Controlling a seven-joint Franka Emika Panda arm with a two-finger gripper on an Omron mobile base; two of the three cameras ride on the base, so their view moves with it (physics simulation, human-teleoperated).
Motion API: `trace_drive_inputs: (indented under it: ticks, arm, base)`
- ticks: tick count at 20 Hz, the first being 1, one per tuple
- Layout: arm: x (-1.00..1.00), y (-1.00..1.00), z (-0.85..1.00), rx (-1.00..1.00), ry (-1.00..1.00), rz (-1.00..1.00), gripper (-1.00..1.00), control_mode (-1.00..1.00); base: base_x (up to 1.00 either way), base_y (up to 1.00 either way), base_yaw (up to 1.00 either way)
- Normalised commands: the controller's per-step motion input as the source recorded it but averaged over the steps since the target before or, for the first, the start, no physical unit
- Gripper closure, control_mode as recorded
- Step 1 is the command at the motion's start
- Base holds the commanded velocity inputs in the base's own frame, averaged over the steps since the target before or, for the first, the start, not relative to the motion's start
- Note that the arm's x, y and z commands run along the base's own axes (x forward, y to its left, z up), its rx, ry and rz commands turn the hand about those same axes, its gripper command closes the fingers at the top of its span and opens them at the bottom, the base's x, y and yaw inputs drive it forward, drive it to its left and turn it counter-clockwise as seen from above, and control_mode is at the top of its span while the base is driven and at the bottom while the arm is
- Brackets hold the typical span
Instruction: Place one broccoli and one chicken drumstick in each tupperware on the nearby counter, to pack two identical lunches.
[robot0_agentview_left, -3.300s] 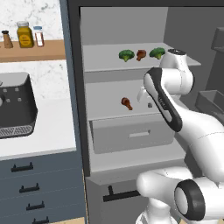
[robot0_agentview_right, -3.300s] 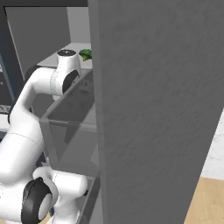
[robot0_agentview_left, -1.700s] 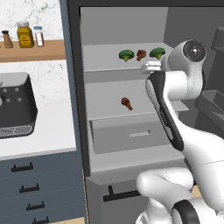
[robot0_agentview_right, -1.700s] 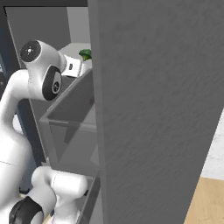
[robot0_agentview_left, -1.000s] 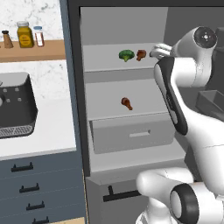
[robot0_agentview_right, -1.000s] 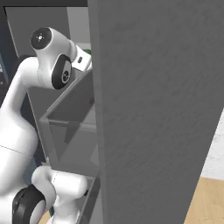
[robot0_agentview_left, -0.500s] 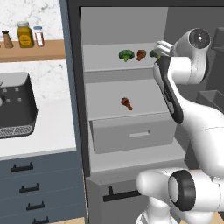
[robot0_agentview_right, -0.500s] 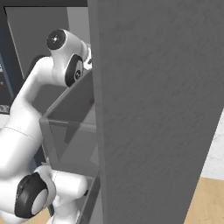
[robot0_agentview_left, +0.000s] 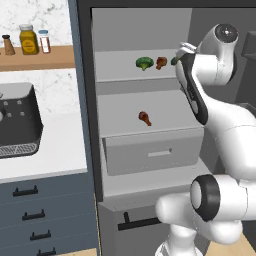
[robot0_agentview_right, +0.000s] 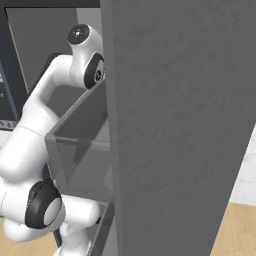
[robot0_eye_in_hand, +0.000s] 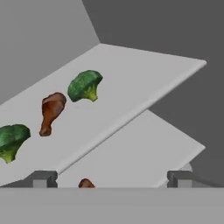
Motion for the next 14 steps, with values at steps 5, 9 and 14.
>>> trace_drive_inputs:
  ticks: [5,9,14]
  arm:
    - [0.39,-0.03,-0.01,0.00,0.00,0.00,-1.00,-1.00]
    - [0.39,-0.02,-0.09,0.00,0.00,0.00,-1.00,-1.00]
    - [0.37,-0.06,-0.11,0.00,0.00,0.00,-1.00,-1.00]
  base:
    - [0.00,0.00,0.00]
    - [0.00,0.00,0.00]
    - [0.00,0.00,0.00]
